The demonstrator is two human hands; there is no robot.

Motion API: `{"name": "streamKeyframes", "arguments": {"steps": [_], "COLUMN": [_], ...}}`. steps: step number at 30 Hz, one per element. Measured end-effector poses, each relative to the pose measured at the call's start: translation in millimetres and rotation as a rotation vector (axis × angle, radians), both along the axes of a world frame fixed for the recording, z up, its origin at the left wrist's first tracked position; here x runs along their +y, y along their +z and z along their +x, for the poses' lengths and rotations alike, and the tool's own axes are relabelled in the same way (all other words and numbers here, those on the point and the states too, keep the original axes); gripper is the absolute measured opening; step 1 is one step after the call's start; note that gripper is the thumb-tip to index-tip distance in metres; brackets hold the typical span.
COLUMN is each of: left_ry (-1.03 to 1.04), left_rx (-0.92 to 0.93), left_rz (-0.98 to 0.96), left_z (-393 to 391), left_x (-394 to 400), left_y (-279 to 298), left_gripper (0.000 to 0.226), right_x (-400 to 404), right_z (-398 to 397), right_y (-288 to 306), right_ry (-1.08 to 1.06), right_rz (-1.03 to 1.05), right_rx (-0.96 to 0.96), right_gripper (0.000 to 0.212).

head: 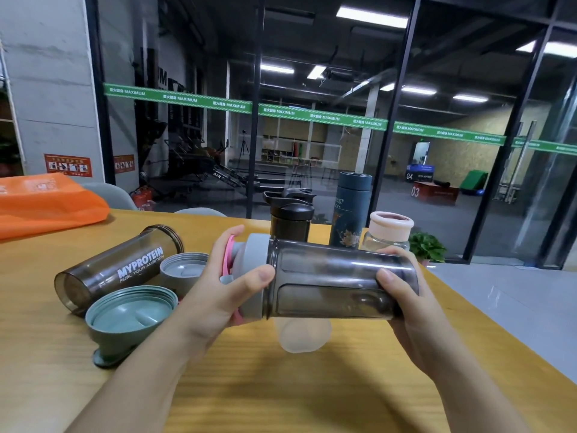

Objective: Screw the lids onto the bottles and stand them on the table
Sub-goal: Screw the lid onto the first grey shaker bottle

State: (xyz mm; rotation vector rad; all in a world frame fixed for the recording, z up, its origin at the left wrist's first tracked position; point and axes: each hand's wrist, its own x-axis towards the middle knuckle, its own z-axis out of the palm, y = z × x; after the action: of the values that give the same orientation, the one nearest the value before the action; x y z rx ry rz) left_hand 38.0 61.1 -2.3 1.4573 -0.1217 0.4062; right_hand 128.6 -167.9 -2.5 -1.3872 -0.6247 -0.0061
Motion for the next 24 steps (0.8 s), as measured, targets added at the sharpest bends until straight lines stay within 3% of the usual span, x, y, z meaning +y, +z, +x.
{"name": "streamKeyframes", "arguments": {"steps": [5,8,13,16,19,22,24], "left_ry": [0.021,0.055,0.11,0.126,0.091,0.062,0.032], "left_rx": [-0.034,-0.086,-0.107,-0.108,-0.072,-0.049,-0.035], "left_rz": [0.066,0.162,0.229,0.211,0.067,-0.132,-0.21], "left_z": [1.4,-1.9,-5.7,-1.5,4.5,9.1,10.9], "left_x": [0.1,-2.7,-5.6,-1.1,1.0,0.6,0.8], "left_y": [-1.3,-0.1,0.1,-2.7,-5.9,-6.5,-7.7], "left_gripper": [0.085,0.091,0.094,0.112,0.13,0.098,0.092], "right_x": [0.8,0.5,-3.6,-4.4,-7.7,-11.2,-11.0], "right_z": [-0.3,-1.6,1.2,0.5,1.0,3.7,5.1], "right_y": [1.7,3.6,3.2,5.9,9.3,10.1,8.9], "right_ry": [0.017,0.038,0.058,0.108,0.208,0.343,0.392], "right_rz": [0.004,0.03,0.005,0.033,0.112,0.202,0.22], "right_rx": [0.057,0.163,0.285,0.298,0.292,0.315,0.313], "right_gripper": [0.078,0.054,0.03,0.045,0.06,0.072,0.074]}}
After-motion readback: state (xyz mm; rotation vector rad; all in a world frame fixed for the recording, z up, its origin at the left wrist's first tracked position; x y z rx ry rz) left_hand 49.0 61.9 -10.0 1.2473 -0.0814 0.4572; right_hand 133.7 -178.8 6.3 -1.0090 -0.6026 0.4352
